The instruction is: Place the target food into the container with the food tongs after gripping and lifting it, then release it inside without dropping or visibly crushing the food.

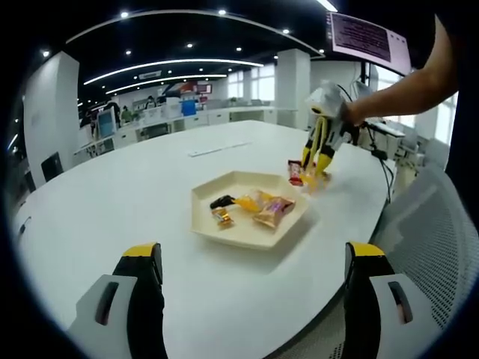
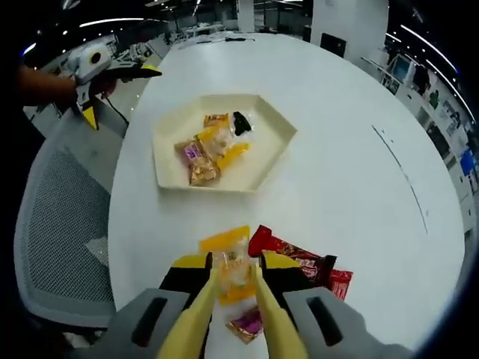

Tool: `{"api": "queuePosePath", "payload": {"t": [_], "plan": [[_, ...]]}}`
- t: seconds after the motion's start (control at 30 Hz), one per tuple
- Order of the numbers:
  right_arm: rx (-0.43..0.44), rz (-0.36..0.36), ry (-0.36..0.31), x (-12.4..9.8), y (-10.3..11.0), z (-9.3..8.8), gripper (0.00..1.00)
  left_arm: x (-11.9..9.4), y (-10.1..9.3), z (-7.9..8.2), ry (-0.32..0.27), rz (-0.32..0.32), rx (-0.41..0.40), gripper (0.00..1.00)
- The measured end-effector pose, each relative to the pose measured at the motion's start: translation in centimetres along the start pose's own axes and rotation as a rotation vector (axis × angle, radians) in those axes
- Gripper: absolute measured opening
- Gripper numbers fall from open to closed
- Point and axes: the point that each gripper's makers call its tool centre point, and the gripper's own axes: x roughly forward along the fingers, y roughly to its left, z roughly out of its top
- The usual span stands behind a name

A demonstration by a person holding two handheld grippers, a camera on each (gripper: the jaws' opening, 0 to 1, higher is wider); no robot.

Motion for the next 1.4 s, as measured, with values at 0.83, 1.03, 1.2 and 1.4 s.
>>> {"api": "queuePosePath", "payload": {"t": [0.83,1.03,1.2,1.4], "plan": [[0.077,-0.048,0.007,-4.8,-3.0,2.7,0.24,-0.1,0.0,0.5,-0.027,0.000,-0.007,0.99],[0.075,-0.052,0.005,-5.2,-3.1,3.2,0.24,-0.1,0.0,0.5,-0.029,-0.002,-0.001,0.99],[0.065,-0.057,0.006,-5.2,-3.1,3.4,0.24,-0.2,0.0,0.6,-0.030,0.001,-0.002,0.99],[0.075,-0.064,0.004,-5.5,-3.6,3.7,0.24,-0.2,0.0,0.6,-0.031,0.002,0.000,0.99]]}}
